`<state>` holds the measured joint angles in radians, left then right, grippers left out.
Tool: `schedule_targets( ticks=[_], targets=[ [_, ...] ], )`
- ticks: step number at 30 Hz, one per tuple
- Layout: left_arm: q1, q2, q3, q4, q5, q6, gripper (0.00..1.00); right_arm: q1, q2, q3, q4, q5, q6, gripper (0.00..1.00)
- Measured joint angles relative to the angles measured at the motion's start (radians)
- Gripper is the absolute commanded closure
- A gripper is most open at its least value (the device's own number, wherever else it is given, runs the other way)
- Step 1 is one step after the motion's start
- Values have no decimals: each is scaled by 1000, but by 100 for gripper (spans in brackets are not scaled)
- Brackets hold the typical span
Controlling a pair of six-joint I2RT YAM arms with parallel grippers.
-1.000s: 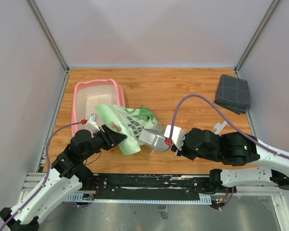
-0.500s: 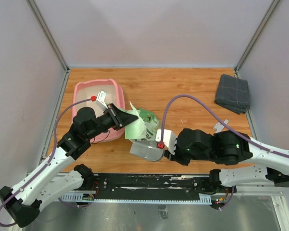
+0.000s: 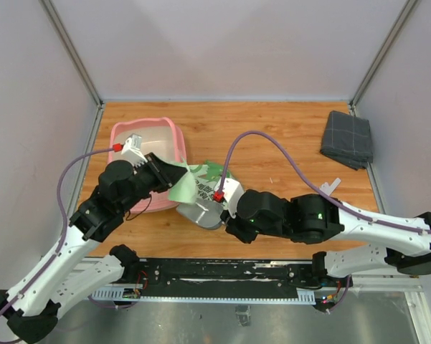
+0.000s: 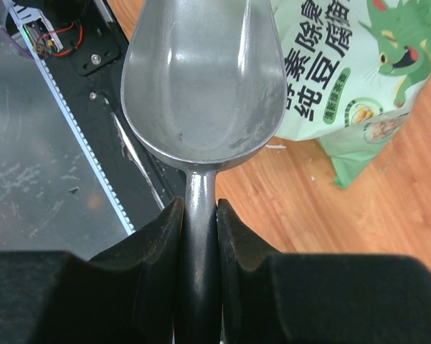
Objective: Fill the litter box with clean litter
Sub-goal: 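Scoop the cat litter from the cat litter bag.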
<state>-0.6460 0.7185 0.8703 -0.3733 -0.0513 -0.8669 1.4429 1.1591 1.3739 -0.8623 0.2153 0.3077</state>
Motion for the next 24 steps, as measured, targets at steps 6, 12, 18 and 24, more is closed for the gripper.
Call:
schedule_targets(
  ticks=[6,12,18,24],
  targets=[
    [0,-87,-6,-84,-116,23,65,0,17,-83,52,5,116,99],
    [0,-150,-18,-195,-227,30,54,2,40,-122,88,-3,203,99],
    [0,-161,-20,-259,-289,33,36,24,18,-144,97,58,298,99],
    [0,-165,-53,-253,-288,27,32,28,-9,-137,45,164,365,99]
  ],
)
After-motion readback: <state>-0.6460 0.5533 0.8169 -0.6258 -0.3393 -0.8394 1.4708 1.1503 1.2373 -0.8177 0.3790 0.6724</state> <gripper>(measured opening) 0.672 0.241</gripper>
